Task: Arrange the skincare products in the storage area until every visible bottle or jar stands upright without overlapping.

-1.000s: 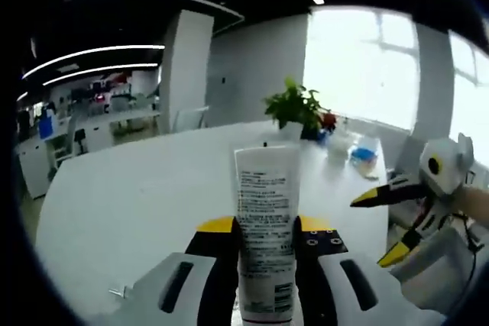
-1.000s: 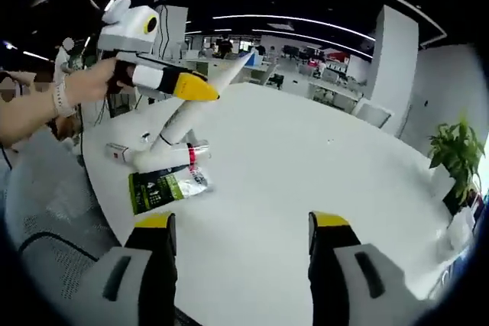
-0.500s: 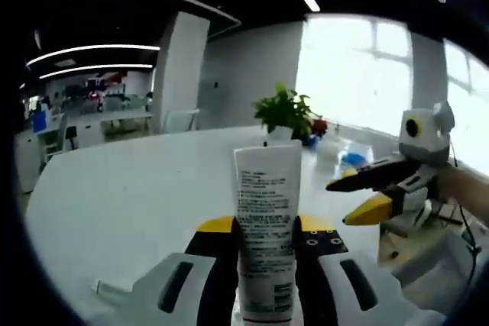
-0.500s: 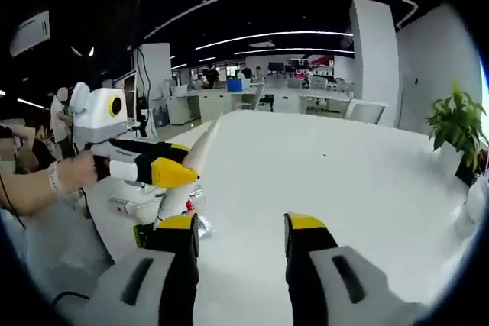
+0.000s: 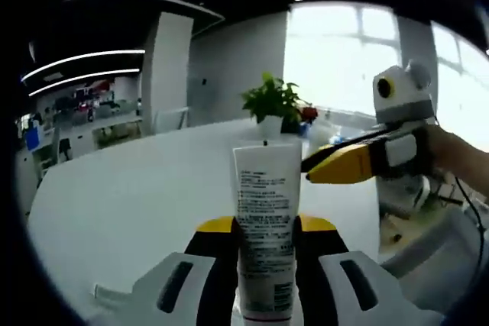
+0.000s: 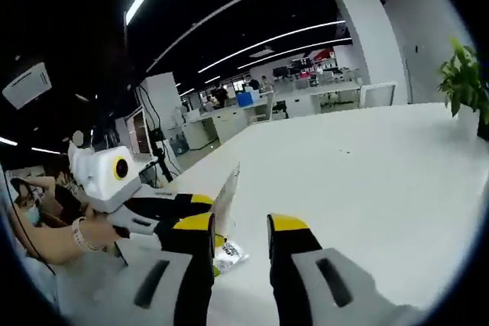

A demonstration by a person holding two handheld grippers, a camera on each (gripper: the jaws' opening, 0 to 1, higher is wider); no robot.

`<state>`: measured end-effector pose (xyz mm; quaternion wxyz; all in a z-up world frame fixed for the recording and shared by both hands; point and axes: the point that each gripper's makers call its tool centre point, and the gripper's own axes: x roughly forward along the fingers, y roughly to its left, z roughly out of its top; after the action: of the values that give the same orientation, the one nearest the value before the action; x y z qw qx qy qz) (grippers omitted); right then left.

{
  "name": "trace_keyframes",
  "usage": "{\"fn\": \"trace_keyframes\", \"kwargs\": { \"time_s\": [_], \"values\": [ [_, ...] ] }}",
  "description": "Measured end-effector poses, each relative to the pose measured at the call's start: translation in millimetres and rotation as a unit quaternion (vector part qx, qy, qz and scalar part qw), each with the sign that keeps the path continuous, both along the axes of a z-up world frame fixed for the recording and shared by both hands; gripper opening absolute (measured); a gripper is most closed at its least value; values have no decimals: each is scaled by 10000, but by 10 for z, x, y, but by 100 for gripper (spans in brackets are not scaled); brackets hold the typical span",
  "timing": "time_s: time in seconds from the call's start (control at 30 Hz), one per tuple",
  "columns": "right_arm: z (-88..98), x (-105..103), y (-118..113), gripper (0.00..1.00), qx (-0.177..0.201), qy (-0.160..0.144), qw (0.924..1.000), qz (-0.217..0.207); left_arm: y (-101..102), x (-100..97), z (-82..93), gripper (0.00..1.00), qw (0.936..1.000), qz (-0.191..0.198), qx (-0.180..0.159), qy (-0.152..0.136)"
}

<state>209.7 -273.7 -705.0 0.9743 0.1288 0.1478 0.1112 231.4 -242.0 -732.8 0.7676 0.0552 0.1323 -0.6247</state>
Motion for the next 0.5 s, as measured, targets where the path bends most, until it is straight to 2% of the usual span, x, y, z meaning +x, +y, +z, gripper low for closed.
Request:
{"fn": "trace_keyframes", "kwargs": {
  "time_s": [0.2,0.5],
  "values": [
    [55,135,70,25,391,-76,9992,-13,-2,-21,1,23,10000,-17,12,-51],
    [76,210,142,17,398,-72,9992,-1,-27,-49,28,23,9999,-89,-15,-103]
  ]
}}
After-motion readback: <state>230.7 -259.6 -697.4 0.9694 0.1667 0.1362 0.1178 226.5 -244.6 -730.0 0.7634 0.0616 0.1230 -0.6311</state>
